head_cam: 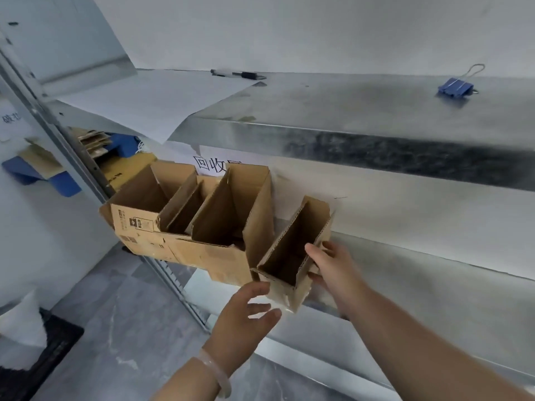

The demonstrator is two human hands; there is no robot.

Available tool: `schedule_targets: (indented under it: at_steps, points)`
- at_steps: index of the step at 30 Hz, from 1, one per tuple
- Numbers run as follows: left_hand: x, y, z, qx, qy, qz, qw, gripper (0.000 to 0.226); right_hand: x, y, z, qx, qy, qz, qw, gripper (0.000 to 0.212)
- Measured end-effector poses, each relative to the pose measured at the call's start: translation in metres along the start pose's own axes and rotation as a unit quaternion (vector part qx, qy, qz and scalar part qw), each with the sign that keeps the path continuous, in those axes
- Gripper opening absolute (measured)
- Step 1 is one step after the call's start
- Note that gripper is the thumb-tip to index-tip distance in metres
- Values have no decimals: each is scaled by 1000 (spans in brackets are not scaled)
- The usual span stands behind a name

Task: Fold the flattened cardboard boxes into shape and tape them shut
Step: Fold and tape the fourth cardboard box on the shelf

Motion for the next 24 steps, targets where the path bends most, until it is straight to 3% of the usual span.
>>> schedule_targets:
  at_steps: [2, 11, 16, 21, 24]
  points:
    - [11, -5, 7, -15, -8, 31, 999, 34, -5, -5, 6, 11, 30, -16, 999, 52]
    - [56, 2, 20, -122, 25, 149, 981, 40, -43, -18, 12, 10, 16, 26, 999, 24]
    - [60, 13, 16, -157, 34, 183, 970, 44, -52, -14, 12, 15, -9, 42, 999, 31]
    - [49, 32, 5, -209, 38, 230, 950, 48, -49, -3, 8, 19, -49, -63, 997, 59]
    - [43, 45, -5, -244, 53, 260, 933, 49, -34, -15, -5, 71, -45, -117, 990, 61]
Point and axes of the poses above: each hand's wrist, its own z-axis towards the middle knuckle, its own x-axis out of the back of the hand, y = z × x, the point moved 10 cm from there along z, towards the middle knuckle, and after that the axes turned 15 degrees about x, right-handed, at the moved point
